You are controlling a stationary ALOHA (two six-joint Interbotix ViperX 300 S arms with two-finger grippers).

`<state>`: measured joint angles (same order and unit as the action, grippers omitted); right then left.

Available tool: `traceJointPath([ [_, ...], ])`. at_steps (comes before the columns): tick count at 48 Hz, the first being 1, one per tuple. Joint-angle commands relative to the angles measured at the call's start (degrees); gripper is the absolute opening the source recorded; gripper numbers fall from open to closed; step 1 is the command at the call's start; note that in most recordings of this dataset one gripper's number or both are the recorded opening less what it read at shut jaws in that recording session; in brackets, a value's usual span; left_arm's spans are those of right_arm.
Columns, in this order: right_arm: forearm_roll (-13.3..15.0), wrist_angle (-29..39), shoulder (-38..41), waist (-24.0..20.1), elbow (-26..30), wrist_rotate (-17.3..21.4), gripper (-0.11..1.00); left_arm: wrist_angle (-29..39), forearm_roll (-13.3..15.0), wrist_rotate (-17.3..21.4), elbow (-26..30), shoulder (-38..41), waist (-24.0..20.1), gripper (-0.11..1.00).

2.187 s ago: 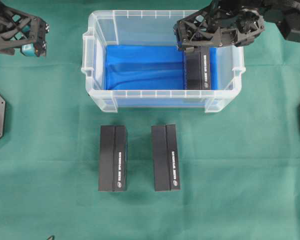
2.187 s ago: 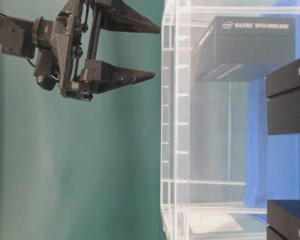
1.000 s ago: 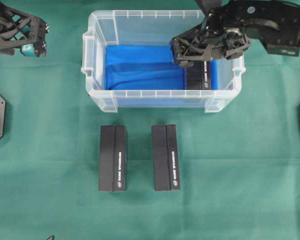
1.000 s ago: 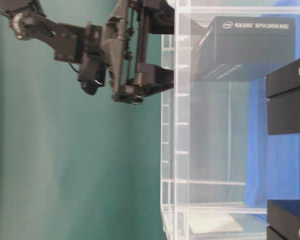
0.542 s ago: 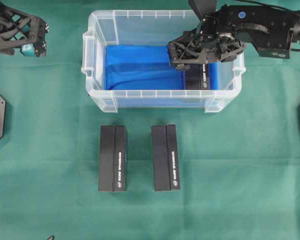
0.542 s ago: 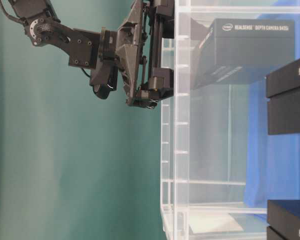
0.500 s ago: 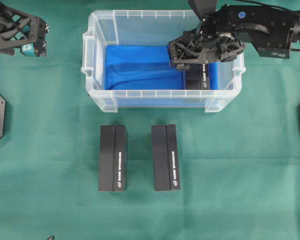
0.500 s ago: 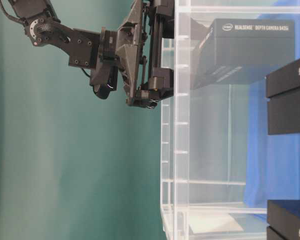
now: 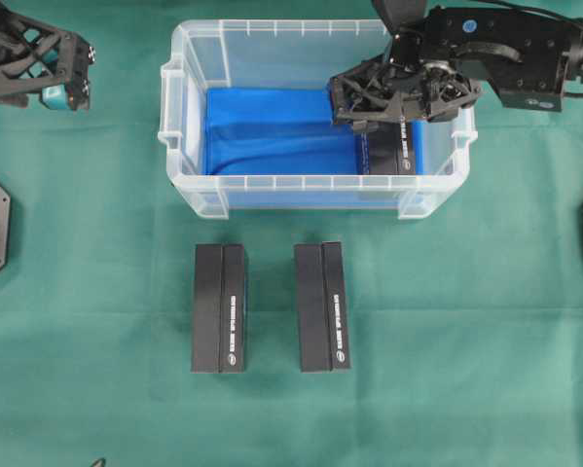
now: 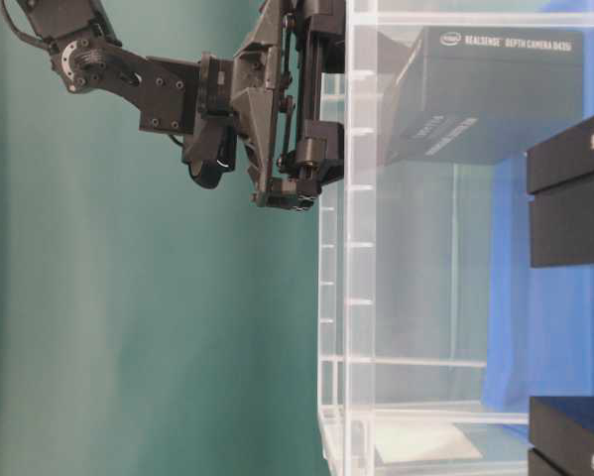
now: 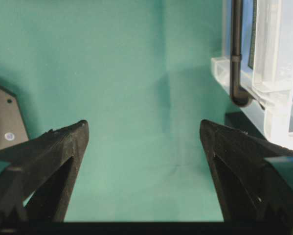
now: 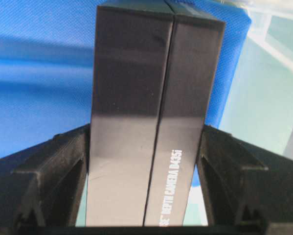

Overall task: Take out the box from the case.
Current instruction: 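Lower the right gripper and close it on the right box, then lift the right box up out of the case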

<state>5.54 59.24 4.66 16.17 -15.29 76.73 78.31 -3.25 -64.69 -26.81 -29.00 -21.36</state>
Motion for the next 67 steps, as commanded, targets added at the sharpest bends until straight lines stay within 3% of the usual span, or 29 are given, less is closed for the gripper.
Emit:
traceJointPath([
  [1,-0.09,0.26,-0.44,-0.18,0.97,0.09,0.65,0.0,0.09,0.09,1.05,-0.44,0.09,0.9],
  [28,0.0,6.06,-1.32,-0.18,5.36,0.97,0.65,0.0,0.09,0.26,1.05,-0.53,0.0,0.9],
  [67,0.26,27.07,-5.8,-2.37,19.86,1.14,0.65,-0.35,0.09,0.35,0.97,-0.62,1.05,0.9],
])
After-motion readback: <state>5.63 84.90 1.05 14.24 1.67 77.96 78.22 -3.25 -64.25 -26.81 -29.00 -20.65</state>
